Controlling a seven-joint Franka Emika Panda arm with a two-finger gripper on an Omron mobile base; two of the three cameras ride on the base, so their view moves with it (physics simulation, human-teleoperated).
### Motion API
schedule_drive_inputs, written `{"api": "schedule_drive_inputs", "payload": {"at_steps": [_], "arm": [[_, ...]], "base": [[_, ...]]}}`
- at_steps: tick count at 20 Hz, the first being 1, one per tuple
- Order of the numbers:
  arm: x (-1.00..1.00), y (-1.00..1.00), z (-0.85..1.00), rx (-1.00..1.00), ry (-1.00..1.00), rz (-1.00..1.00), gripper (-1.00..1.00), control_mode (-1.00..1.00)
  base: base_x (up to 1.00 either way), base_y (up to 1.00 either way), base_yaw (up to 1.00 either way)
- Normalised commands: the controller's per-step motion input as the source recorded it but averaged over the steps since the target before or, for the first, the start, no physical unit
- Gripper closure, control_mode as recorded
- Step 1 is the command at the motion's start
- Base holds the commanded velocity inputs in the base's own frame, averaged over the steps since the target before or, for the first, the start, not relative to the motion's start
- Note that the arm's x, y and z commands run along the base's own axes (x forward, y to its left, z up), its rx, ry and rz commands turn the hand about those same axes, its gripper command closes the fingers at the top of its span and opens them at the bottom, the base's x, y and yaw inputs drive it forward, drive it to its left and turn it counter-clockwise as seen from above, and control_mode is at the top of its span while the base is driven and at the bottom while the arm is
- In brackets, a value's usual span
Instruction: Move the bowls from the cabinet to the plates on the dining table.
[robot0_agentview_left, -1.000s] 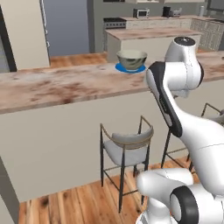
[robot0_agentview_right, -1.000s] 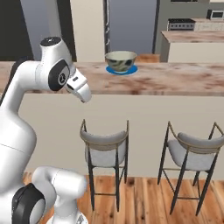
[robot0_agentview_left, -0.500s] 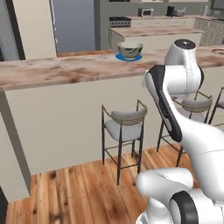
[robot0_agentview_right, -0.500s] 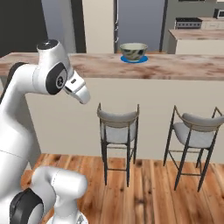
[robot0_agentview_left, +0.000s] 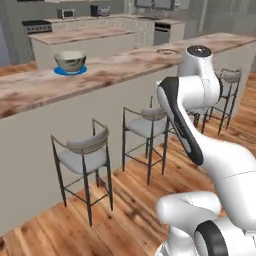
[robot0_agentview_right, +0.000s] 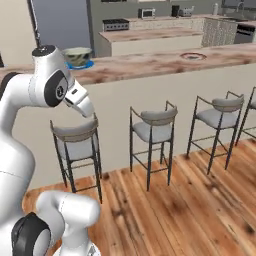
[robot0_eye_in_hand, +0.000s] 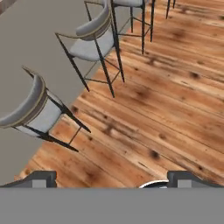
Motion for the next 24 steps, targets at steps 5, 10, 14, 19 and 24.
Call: {"api": "schedule_drive_inputs", "payload": {"at_steps": [5, 10, 14, 19, 24], "arm": [[0.0, 0.0, 0.0, 0.0, 0.0, 0.0, -1.0, 1.0], [0.0, 0.0, 0.0, 0.0, 0.0, 0.0, -1.0, 1.0], [0.0, 0.0, 0.0, 0.0, 0.0, 0.0, -1.0, 1.0], [0.0, 0.0, 0.0, 0.0, 0.0, 0.0, -1.0, 1.0], [0.0, 0.0, 0.0, 0.0, 0.0, 0.0, -1.0, 1.0]], "base": [[0.0, 0.0, -0.87], [0.09, -0.01, -0.74], [0.65, -0.21, -0.46], [1.0, -0.3, -0.35], [1.0, -0.19, -0.26]]}}
